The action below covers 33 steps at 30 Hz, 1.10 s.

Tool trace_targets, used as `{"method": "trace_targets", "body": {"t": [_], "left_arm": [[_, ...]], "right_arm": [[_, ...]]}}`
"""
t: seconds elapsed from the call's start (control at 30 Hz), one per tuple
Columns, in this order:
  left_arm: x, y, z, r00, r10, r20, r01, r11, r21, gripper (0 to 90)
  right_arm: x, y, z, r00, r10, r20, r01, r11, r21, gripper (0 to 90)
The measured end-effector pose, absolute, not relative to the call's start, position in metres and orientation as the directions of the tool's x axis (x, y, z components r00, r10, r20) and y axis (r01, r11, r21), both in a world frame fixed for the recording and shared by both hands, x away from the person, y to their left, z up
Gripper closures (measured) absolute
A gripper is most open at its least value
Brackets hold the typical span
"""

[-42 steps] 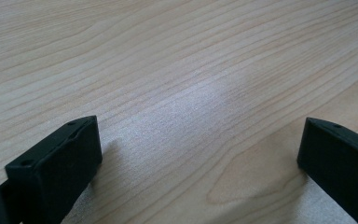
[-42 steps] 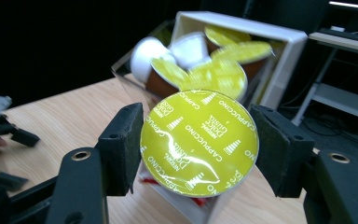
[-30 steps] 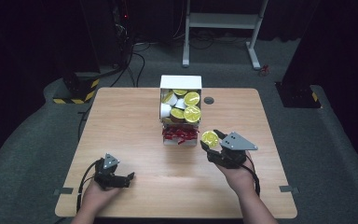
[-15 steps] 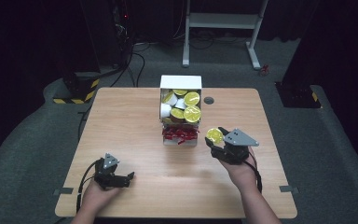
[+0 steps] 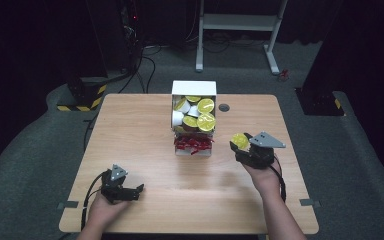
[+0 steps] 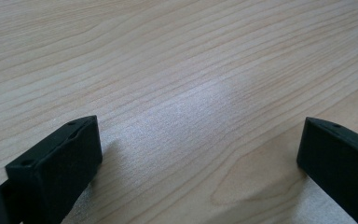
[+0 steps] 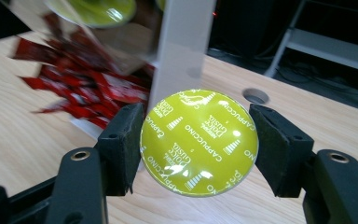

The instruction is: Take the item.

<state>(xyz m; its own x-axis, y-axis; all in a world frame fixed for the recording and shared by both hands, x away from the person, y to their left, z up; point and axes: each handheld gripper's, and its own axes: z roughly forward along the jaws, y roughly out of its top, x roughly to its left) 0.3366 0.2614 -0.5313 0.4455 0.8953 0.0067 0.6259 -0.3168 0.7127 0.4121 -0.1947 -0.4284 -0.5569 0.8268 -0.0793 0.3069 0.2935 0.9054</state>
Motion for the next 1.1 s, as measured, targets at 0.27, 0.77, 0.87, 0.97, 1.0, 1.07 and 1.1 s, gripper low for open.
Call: {"method": "trace_targets", "body": {"t": [0.27,0.77,0.87,0.97,1.0,1.07,1.1], "left_arm": [[0.337,0.261,-0.531,0.444,0.896,0.003,0.626,-0.313,0.714,0.5],[0.337,0.262,-0.531,0.439,0.898,0.002,0.629,-0.309,0.714,0.6],[0.337,0.262,-0.531,0.438,0.899,0.003,0.628,-0.308,0.714,0.6],[0.337,0.262,-0.531,0.438,0.899,0.003,0.629,-0.308,0.714,0.6],[0.337,0.262,-0.531,0.437,0.899,0.002,0.629,-0.308,0.714,0.6],[0.337,0.262,-0.531,0.437,0.899,0.002,0.629,-0.308,0.714,0.7],[0.337,0.262,-0.531,0.438,0.899,0.003,0.629,-0.308,0.714,0.7]], "right_arm": [[0.428,-0.212,-0.446,-0.508,0.86,-0.046,0.372,0.267,0.889,38.4],[0.453,-0.215,-0.472,-0.47,0.882,-0.022,0.452,0.262,0.853,38.4],[0.462,-0.215,-0.481,-0.46,0.888,-0.019,0.476,0.265,0.839,38.4],[0.465,-0.215,-0.485,-0.453,0.891,-0.01,0.487,0.257,0.834,38.4],[0.469,-0.216,-0.488,-0.446,0.895,-0.009,0.493,0.254,0.832,38.4],[0.472,-0.216,-0.492,-0.44,0.898,-0.007,0.504,0.253,0.826,38.4],[0.474,-0.216,-0.494,-0.441,0.898,-0.009,0.505,0.256,0.824,38.4]]}}
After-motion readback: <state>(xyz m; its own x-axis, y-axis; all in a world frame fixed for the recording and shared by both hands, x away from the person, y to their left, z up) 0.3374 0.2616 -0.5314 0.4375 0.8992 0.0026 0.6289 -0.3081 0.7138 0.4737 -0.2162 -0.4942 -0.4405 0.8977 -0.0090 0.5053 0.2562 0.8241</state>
